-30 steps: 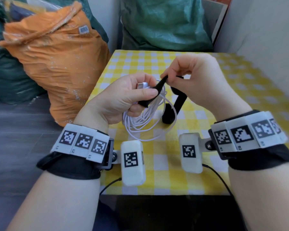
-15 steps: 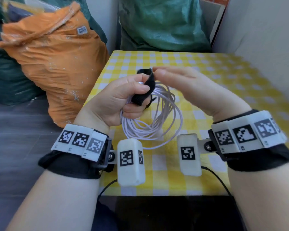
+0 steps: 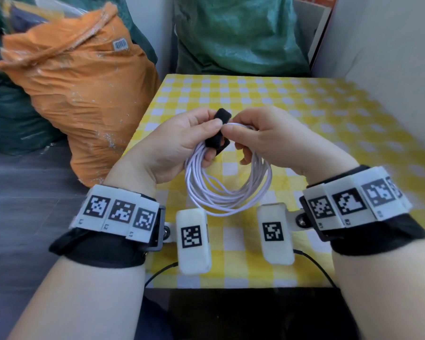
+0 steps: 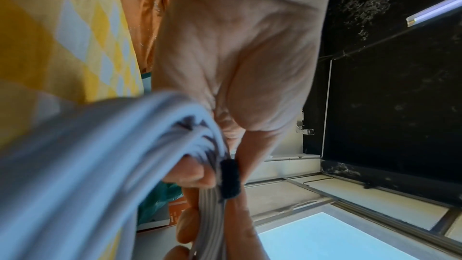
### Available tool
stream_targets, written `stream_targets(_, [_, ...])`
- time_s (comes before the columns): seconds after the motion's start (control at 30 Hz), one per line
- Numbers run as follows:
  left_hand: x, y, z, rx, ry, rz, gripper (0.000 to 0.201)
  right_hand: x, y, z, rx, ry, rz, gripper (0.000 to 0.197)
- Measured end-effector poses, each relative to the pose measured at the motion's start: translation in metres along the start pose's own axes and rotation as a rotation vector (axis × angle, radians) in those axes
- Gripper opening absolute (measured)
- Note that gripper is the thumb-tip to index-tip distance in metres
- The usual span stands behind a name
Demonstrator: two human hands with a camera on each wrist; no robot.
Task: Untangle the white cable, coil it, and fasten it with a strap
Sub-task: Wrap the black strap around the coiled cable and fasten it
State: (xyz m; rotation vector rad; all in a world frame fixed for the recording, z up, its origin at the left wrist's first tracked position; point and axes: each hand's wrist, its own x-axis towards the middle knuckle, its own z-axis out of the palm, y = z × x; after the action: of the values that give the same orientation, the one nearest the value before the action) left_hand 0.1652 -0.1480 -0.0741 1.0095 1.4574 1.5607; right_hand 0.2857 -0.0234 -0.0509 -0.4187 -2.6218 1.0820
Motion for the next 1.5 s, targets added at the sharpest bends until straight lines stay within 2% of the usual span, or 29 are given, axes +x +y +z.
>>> stream_targets(0.13, [-0.002,-0.001,-0.004,-0.001,0.001,0.023,0.033,0.002,0.003,-0.001,0.012,0.032,0.02,0.032])
stream_targets(0.27, [0.0,-0.001,-0.003,0.012,0.079,0.083,0.035,0.003,0.003,0.002,0.033,0.064,0.049,0.033])
stream_targets(0.4, [0.0,-0.001,-0.003,0.013,0.082,0.153,0.047,0.002,0.0,0.003,0.076,0.12,0.03,0.027])
stream_targets(0.57, [0.001,0.0,-0.002,0.123,0.15,0.169,0.023,0.0,0.0,0.001,0.162,0.079,0.017,0.018])
stream_targets(0.7, [-0.001,0.002,-0.003,0.193,0.17,0.166,0.023,-0.002,-0.002,0.002,0.179,0.072,-0.02,0.014])
stream_targets(0.87, [-0.003,0.004,-0.005,0.196,0.129,0.138,0.033,-0.002,-0.003,0.003,0.09,0.04,-0.108,0.019])
stream_targets(1.03, [-0.002,0.006,-0.001,0.126,0.154,0.121,0.018,-0.001,-0.003,-0.001,-0.014,0.096,-0.189,0.029])
stream_targets(1.13, [-0.003,0.007,-0.001,0.039,0.136,0.112,0.023,0.0,-0.004,-0.001,-0.108,0.097,-0.238,0.039])
stream_targets(1.27, [-0.002,0.007,0.0,-0.037,0.113,0.103,0.028,0.001,-0.004,0.0,-0.108,0.119,-0.311,0.046])
stream_targets(1.4, [0.001,0.005,0.005,-0.033,0.112,0.076,0.026,-0.002,-0.006,0.003,-0.023,0.07,-0.383,0.031])
stream_targets(1.5, [0.0,0.003,0.005,-0.029,0.072,0.048,0.026,-0.002,-0.007,0.005,0.121,0.07,-0.319,0.012])
